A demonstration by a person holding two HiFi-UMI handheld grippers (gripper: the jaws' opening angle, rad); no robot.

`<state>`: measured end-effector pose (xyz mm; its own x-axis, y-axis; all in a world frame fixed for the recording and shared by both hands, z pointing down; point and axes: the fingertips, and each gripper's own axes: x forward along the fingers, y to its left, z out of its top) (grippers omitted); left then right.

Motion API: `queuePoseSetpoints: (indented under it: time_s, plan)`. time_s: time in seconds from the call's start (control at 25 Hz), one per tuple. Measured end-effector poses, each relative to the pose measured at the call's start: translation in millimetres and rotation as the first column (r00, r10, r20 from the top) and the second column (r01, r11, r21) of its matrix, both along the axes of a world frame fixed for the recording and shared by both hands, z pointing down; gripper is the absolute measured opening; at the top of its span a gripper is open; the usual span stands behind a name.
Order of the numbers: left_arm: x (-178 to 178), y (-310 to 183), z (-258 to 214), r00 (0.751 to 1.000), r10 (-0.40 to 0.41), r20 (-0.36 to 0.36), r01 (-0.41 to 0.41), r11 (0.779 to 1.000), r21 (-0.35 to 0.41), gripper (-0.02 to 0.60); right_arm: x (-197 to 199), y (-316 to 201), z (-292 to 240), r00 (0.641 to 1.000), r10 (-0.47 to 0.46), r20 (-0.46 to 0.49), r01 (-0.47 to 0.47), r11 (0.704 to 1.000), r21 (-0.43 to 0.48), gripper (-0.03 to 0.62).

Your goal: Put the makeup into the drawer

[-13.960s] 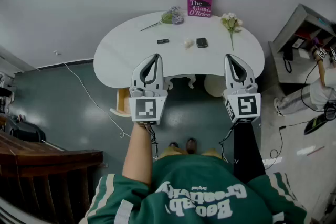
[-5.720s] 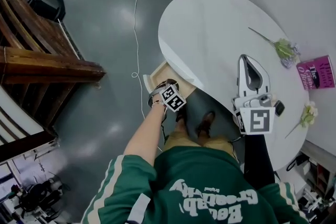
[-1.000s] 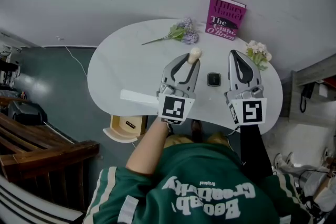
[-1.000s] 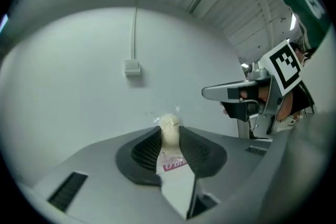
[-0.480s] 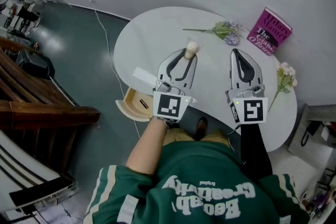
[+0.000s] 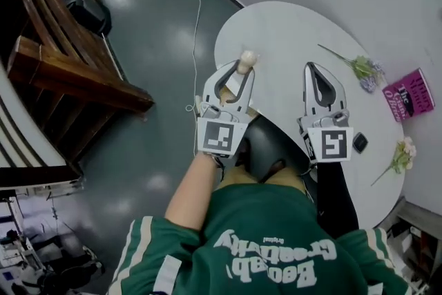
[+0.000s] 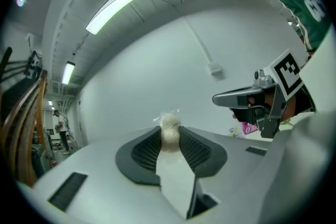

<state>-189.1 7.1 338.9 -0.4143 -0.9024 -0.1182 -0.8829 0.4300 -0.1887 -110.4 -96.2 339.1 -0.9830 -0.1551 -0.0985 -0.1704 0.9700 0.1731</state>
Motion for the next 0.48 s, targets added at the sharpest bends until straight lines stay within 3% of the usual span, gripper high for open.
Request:
queuePoseSetpoints:
  time_s: [0.28,0.4,0.48]
  plan:
    - [-32,68,8,0.995,-0.100,0.001,0.100,0.994,-0.035,0.121,-48,59,8,0.994,-0.107,-0.032,0.107,0.994,0.000,0.006]
    - [-41,78,26,0.993,-0.109,-0.036,0.107,0.993,-0.057,0.121,-60,73,1,0.993,-0.117,-0.014,0.116,0.993,-0.010,0.008]
    - [-45,79,58,0.991,-0.106,-0.079,0.096,0.988,-0.121,0.121,-64,76,-1,0.993,-0.115,-0.005,0.115,0.993,-0.018,0.008]
